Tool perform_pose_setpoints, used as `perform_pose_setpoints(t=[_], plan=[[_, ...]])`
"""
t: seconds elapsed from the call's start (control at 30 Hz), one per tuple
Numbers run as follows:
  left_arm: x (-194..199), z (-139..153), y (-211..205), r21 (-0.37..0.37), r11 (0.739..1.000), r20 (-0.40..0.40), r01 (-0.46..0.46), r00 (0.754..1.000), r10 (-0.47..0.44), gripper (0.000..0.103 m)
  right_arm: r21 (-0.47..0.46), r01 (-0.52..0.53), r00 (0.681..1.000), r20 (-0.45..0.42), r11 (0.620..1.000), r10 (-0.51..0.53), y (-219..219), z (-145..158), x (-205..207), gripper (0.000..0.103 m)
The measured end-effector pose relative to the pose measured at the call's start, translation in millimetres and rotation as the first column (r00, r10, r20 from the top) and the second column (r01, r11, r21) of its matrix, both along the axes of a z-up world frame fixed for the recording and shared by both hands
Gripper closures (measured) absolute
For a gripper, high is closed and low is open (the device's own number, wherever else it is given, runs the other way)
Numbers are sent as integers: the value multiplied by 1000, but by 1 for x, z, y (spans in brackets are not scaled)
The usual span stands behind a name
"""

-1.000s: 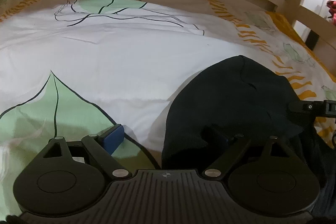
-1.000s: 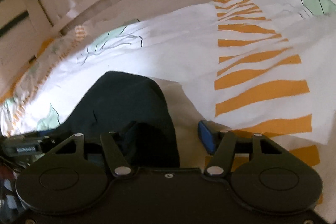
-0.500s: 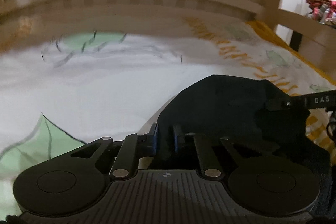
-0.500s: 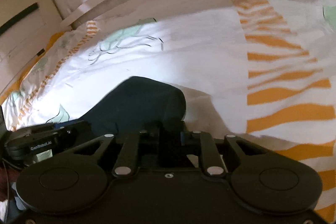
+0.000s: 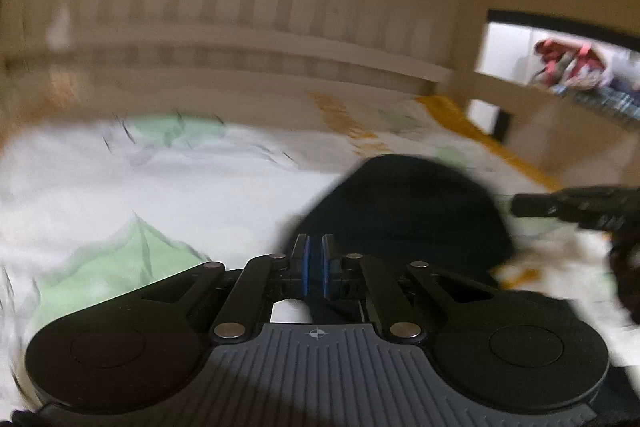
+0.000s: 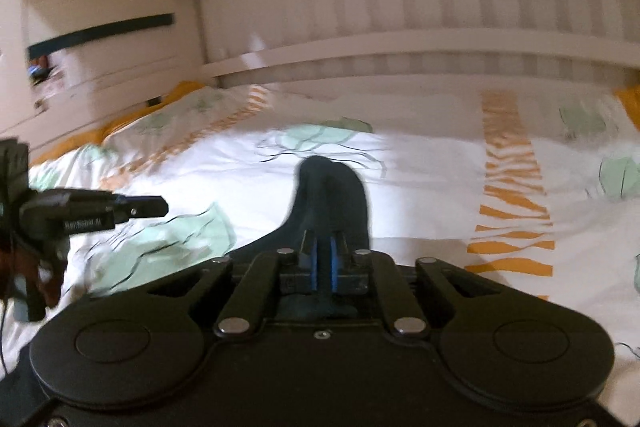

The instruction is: Fold large clothes

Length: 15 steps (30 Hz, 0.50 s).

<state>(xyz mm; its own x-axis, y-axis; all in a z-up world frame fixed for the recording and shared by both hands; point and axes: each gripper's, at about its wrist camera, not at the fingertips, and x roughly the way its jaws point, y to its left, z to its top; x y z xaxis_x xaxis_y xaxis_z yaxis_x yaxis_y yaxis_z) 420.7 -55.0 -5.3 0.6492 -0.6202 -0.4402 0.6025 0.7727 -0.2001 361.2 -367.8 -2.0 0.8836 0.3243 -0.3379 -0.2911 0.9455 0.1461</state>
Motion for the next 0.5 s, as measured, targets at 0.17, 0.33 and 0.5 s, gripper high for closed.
perform_pose_setpoints(t=[0.17, 0.33, 0.5], plan=[[-26, 0, 16, -86, 996, -187, -13, 982, -4, 62, -70, -86, 996, -11, 994, 85, 30, 3, -48, 96], [-41, -14, 20, -121, 988, -257, -98, 964, 64, 44, -65, -49, 995, -88, 997, 43, 38, -5, -46, 89], [-41, -46, 18, -79, 988, -325, -133, 940, 101, 43, -23, 76, 991, -107, 997, -78, 19, -4, -12, 38]])
